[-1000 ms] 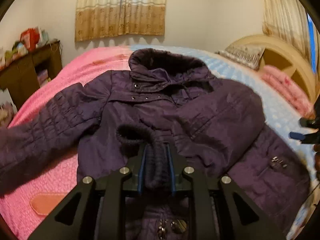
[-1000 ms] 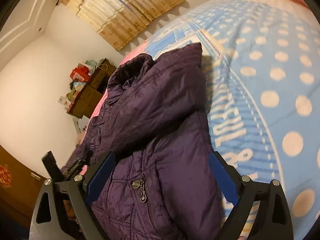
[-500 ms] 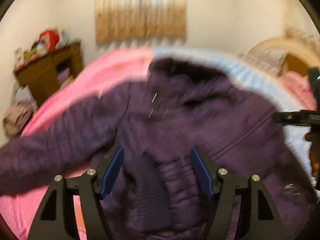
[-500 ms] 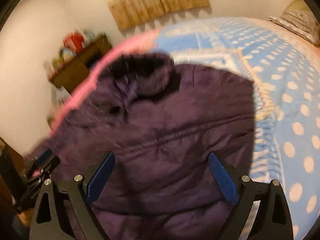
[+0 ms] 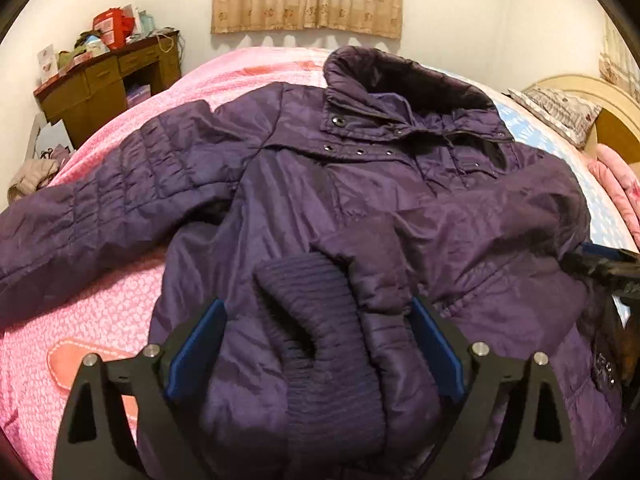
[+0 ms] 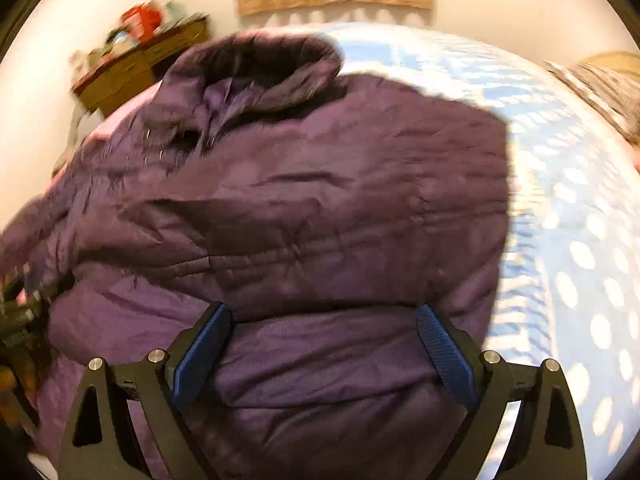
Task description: Fold large clothes
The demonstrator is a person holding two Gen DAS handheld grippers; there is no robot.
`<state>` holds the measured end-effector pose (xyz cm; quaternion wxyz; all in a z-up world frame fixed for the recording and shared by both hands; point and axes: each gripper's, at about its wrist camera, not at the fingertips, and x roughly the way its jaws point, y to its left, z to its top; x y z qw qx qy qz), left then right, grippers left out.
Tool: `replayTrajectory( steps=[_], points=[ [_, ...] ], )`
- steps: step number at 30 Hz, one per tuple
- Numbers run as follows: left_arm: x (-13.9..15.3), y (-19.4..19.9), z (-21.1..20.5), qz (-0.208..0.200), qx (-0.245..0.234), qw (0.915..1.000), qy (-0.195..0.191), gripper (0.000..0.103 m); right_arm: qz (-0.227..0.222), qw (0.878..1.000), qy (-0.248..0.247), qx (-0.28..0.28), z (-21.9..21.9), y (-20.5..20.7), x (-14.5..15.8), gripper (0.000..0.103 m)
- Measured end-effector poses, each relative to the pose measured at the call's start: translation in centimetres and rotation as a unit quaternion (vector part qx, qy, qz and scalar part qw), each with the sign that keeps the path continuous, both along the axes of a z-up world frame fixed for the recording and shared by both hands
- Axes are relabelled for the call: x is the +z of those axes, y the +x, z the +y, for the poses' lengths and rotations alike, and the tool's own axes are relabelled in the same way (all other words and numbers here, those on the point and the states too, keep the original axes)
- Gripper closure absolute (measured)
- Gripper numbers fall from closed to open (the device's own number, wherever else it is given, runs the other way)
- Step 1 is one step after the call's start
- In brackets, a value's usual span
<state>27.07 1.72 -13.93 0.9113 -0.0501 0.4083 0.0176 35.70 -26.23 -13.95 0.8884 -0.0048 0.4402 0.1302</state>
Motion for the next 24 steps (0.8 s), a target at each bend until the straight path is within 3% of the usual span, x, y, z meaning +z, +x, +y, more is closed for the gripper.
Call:
replayTrajectory(
  steps=[2, 5, 7, 9, 12, 14, 17, 24],
  points=[
    [0.5, -0.5, -0.1, -0.013, -0.005, 0.9999, 0.000, 0.009, -0.026, 0.999, 0.021, 0.002, 0.6, -0.6, 2.0, 0.008],
    [2.2, -1.7, 0.4, -0.039, -0.001, 0.9990, -0.024, 0.009, -0.067, 0.997, -0.016, 0.019, 2.3, -0.6, 3.8, 0.008],
    [3.5, -2.2, 0.2, -0.067, 0.000, 0.9975, -0.023, 0.009, -0.070, 0.996, -0.029, 0.036, 3.3, 0.6, 3.6, 0.008],
    [4.0, -2.0, -0.6, -0.080, -0.006, 0.9966, -0.019, 0.000, -0.057, 0.997, -0.027, 0.041, 3.9, 2.2, 2.4, 0.008],
    [3.0, -0.5, -1.9, -0.055, -0.007, 0.9984, 0.006, 0.000, -0.021, 0.998, -0.039, 0.032, 3.8, 3.7, -0.3, 0.008],
    [1.4, 0.7, -1.9, -0.016, 0.004, 0.9998, 0.012, 0.000, -0.016, 0.999, -0.037, 0.032, 3.7, 3.6, -1.8, 0.008],
    [-0.2, 1.4, -0.9, 0.020, 0.011, 0.9995, -0.020, 0.000, -0.020, 0.998, -0.041, 0.031, 3.8, 3.1, -2.3, 0.008],
    [-0.8, 1.2, -1.0, 0.030, 0.015, 0.9993, -0.014, 0.000, -0.012, 0.997, -0.059, 0.039, 4.8, 3.6, -3.1, 0.007]
  ],
)
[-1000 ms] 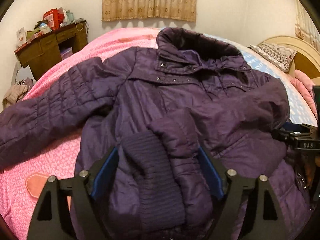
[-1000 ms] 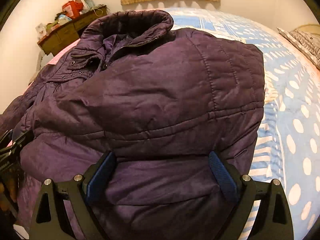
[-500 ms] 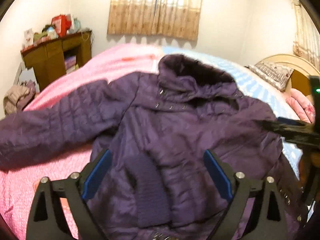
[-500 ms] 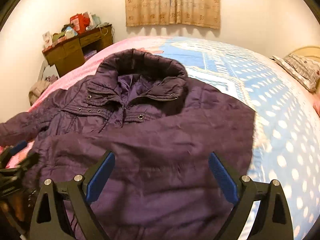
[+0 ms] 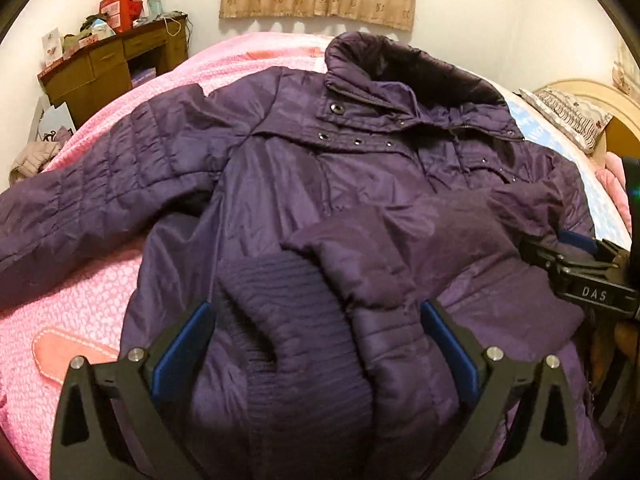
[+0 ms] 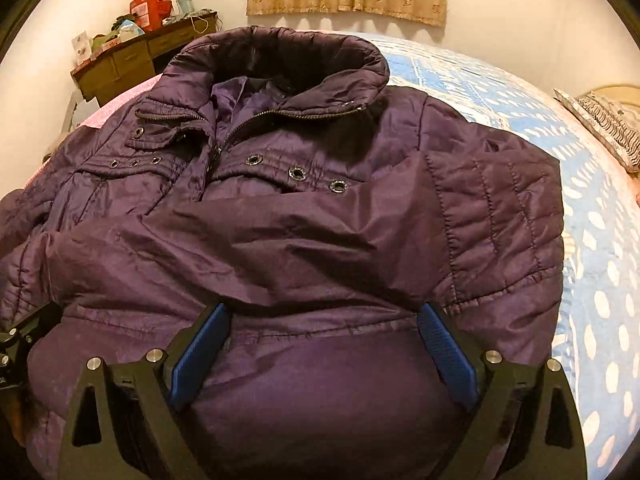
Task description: Fold large clothes
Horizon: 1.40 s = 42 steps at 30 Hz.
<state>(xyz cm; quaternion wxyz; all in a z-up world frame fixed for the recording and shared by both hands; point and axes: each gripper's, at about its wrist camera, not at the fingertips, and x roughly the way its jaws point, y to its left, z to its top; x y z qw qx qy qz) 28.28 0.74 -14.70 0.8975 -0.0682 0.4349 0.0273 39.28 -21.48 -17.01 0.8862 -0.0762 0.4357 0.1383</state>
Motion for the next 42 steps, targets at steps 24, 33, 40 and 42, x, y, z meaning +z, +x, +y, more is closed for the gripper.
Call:
replayTrajectory(
  steps=[24, 33, 40, 42],
  points=[
    [6.2, -11.3, 9.3, -0.105, 0.084, 0.9891, -0.059, 0.000, -0.015, 0.994, 0.007, 0.107, 10.1, -7.3, 2.8, 0.006],
    [4.6, -15.1, 16.5, -0.102, 0.186, 0.9761, -0.049, 0.000, -0.011, 0.994, 0.013, 0.106, 9.7, -6.4, 0.1, 0.003],
    [4.9, -16.8, 22.1, -0.104, 0.255, 0.9588, -0.070, 0.000, -0.015, 0.994, 0.008, 0.105, 9.8, -6.5, 0.0, 0.002],
    [4.9, -17.4, 24.3, -0.106, 0.282, 0.9500, -0.084, 0.000, -0.017, 0.994, 0.009, 0.105, 9.7, -6.6, 0.0, 0.002]
  ],
)
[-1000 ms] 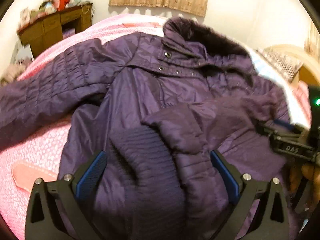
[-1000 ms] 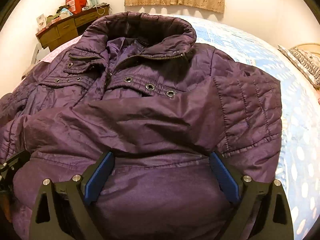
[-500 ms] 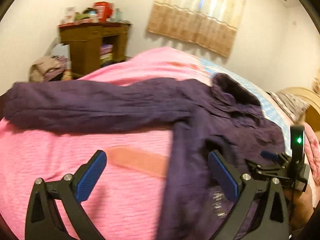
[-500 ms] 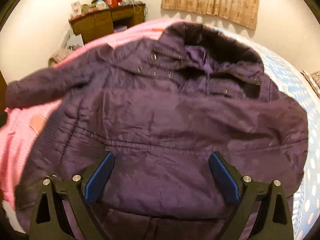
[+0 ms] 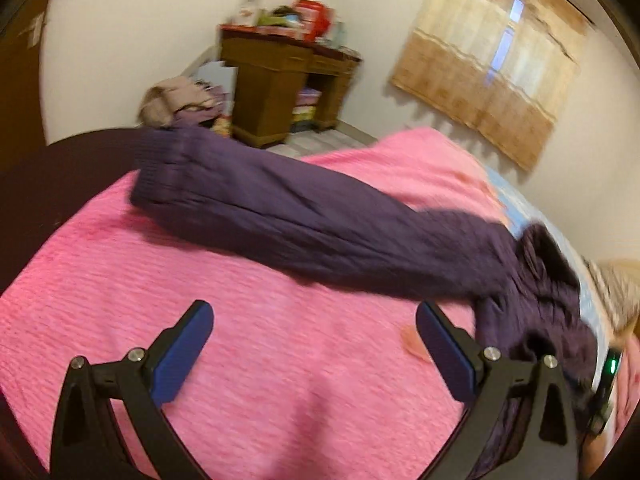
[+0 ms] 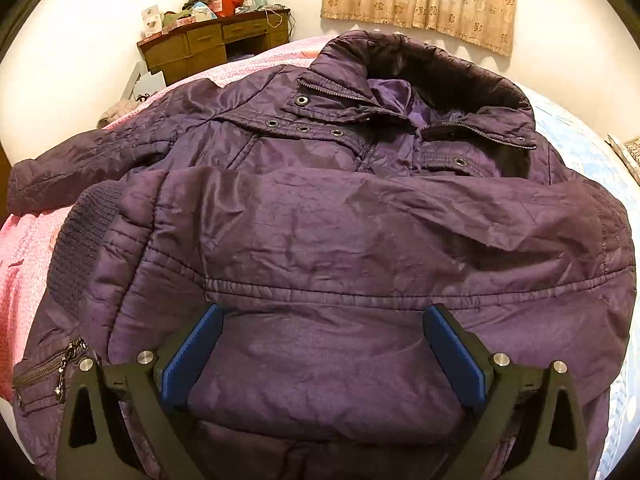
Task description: Fold large clothes
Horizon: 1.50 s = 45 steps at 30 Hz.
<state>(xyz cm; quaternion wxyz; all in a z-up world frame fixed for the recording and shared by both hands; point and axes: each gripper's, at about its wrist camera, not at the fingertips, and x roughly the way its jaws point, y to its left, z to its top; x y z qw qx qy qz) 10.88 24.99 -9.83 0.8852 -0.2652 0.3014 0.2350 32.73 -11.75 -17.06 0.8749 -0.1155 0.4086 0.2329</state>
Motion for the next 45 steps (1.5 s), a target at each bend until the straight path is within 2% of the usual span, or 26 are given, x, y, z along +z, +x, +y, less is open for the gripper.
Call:
replayTrajectory(
  steps=[3, 4, 6, 9, 11, 14, 18, 24, 28, 30, 32, 34, 35, 36, 37, 39, 41, 43, 45],
  points=[
    [-0.6, -1.3, 4.6, -0.034, 0.054, 0.9950, -0.076, 0.005, -0.006, 1.000, -0.001, -0.001, 0.0, -0.3, 0.1, 0.002],
    [-1.0, -1.8, 6.3, -0.053, 0.076, 0.9900, -0.107, 0.006, -0.008, 1.000, -0.002, -0.002, 0.0, -0.3, 0.1, 0.002],
    [-1.5, -2.4, 8.4, -0.075, 0.103, 0.9816, -0.142, 0.007, -0.011, 1.000, -0.003, -0.002, 0.0, -0.4, 0.1, 0.002],
    [-2.1, -2.4, 10.3, -0.111, 0.122, 0.9683, -0.188, 0.006, -0.012, 1.000, -0.002, -0.003, 0.0, -0.5, 0.1, 0.002],
    [-2.8, -2.3, 11.0, -0.141, 0.129, 0.9558, -0.224, 0.006, -0.012, 1.000, -0.003, -0.003, 0.0, -0.5, 0.1, 0.002],
    [-3.8, -1.6, 11.6, -0.164, 0.138, 0.9423, -0.257, 0.006, -0.012, 1.000, -0.002, -0.003, 0.0, -0.5, 0.2, 0.002],
    [-4.8, -1.2, 12.1, -0.176, 0.135, 0.9312, -0.289, 0.006, -0.013, 1.000, -0.002, -0.003, -0.1, -0.5, 0.1, 0.002],
    [-6.1, -0.2, 13.2, -0.181, 0.134, 0.9217, -0.316, 0.006, -0.014, 1.000, -0.004, -0.003, -0.1, -0.5, 0.2, 0.002],
    [-6.7, 0.3, 13.8, -0.172, 0.146, 0.9224, -0.313, 0.006, -0.014, 1.000, -0.003, -0.003, -0.1, -0.6, 0.2, 0.002],
    [-6.6, 0.9, 14.1, -0.160, 0.148, 0.9275, -0.304, 0.006, -0.014, 1.000, -0.003, -0.003, -0.1, -0.6, 0.2, 0.002],
    [-6.9, 1.2, 14.6, -0.150, 0.163, 0.9280, -0.300, 0.009, -0.014, 1.000, -0.003, -0.003, -0.1, -0.6, 0.2, 0.002],
    [-7.1, 1.3, 15.0, -0.153, 0.161, 0.9296, -0.294, 0.019, -0.015, 1.000, -0.003, -0.003, -0.1, -0.6, 0.2, 0.002],
    [-7.2, 1.5, 15.1, -0.157, 0.154, 0.9289, -0.298, 0.036, -0.015, 1.000, -0.003, -0.003, -0.1, -0.6, 0.2, 0.002],
    [-7.3, 1.6, 15.1, -0.153, 0.151, 0.9314, -0.294, 0.048, -0.015, 1.000, -0.003, -0.003, -0.1, -0.6, 0.2, 0.002],
    [-7.4, 1.5, 15.1, -0.150, 0.150, 0.9340, -0.287, 0.052, -0.015, 1.000, -0.003, -0.003, -0.1, -0.6, 0.2, 0.002],
    [-7.1, 1.2, 15.0, -0.160, 0.140, 0.9369, -0.278, 0.076, -0.015, 1.000, -0.003, -0.003, -0.1, -0.6, 0.2, 0.002],
    [-6.3, 0.5, 14.7, -0.174, 0.132, 0.9393, -0.264, 0.079, -0.015, 1.000, -0.003, -0.004, -0.1, -0.6, 0.2, 0.002],
    [-4.3, 0.1, 13.9, -0.187, 0.117, 0.9490, -0.225, 0.080, -0.015, 1.000, -0.003, -0.004, -0.1, -0.6, 0.2, 0.002],
    [-2.3, 0.3, 13.4, -0.201, 0.098, 0.9545, -0.198, 0.080, -0.015, 1.000, -0.003, -0.004, 0.0, -0.6, 0.2, 0.002]
  ],
)
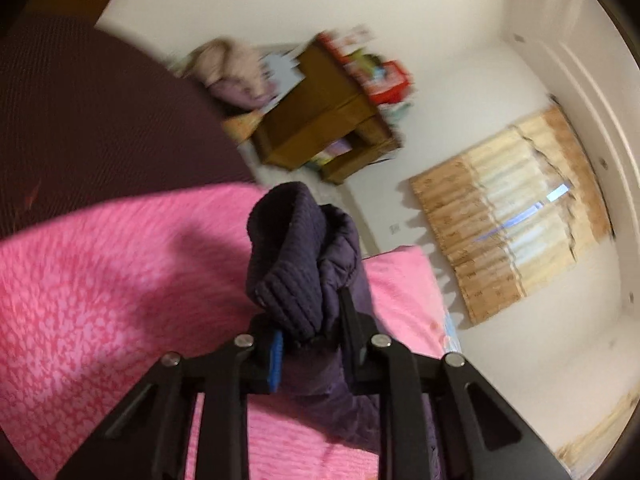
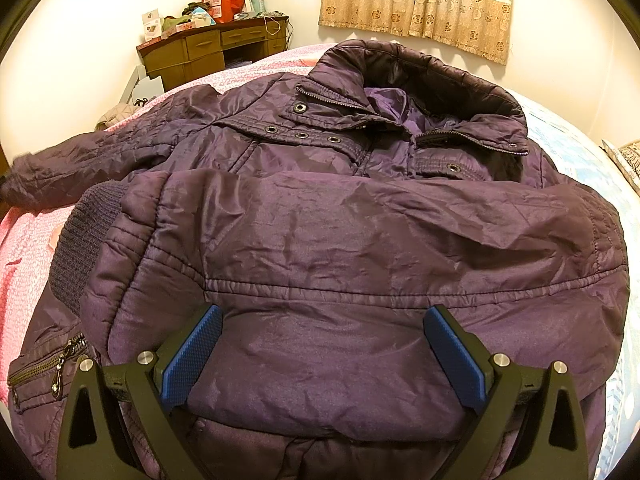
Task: Fold large clothes
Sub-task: 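Grasp the cuff of the other sleeve with the left tool and lift it, then fold the held sleeve across the jacket body toward the right tool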
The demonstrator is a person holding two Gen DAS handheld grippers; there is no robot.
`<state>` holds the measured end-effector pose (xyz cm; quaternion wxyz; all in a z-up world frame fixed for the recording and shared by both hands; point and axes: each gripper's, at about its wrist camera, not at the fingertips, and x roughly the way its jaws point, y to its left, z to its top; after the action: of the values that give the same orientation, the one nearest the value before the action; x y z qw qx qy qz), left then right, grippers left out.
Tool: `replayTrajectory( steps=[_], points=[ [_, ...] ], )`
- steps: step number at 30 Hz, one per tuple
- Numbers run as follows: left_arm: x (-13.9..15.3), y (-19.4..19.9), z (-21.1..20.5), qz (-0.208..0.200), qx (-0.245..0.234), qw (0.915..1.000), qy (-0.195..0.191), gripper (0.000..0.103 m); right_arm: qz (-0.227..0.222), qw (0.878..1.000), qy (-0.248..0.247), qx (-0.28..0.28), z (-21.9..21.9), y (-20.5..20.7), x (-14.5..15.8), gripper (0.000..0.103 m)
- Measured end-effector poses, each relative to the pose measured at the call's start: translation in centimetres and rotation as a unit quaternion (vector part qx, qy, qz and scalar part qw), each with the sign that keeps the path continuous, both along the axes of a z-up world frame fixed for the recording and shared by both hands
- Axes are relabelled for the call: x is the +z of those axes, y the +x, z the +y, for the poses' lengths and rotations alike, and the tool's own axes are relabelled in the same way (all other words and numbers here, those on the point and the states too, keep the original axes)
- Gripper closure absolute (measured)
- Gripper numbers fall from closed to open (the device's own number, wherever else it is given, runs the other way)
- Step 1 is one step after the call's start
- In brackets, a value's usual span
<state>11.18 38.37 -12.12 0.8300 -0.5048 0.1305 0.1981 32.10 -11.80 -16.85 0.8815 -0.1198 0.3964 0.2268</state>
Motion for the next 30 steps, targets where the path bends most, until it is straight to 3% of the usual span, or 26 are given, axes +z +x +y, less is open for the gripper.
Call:
replayTrajectory(
  steps=[8, 12, 18, 25, 30],
  points=[
    [6.9, 1.5, -2.6, -0.055, -0.060, 0.9920, 0.097, 0.081, 0.001, 1.000, 0.004, 0.000, -0.1, 0.0, 0.2, 0.002],
    [10.2, 3.0, -5.4, -0.079, -0.105, 0.9819, 0.136, 0.081, 0.016, 0.999, 0.050, -0.011, -1.8, 0.1, 1.6, 0.002],
    [13.5, 5.6, -8.8, -0.112, -0.163, 0.9671, 0.160, 0.081, -0.013, 0.990, 0.136, -0.036, -6.4, -1.6, 6.0, 0.002],
    [17.0, 8.6, -15.9, -0.148, -0.239, 0.9385, 0.200, 0.081, -0.044, 0.979, 0.184, -0.078, -11.6, -4.0, 7.7, 0.002],
    [18.1, 11.5, -23.3, -0.159, -0.319, 0.9049, 0.232, 0.081, -0.046, 0.973, 0.208, -0.093, -13.8, -5.5, 7.1, 0.002]
  ],
)
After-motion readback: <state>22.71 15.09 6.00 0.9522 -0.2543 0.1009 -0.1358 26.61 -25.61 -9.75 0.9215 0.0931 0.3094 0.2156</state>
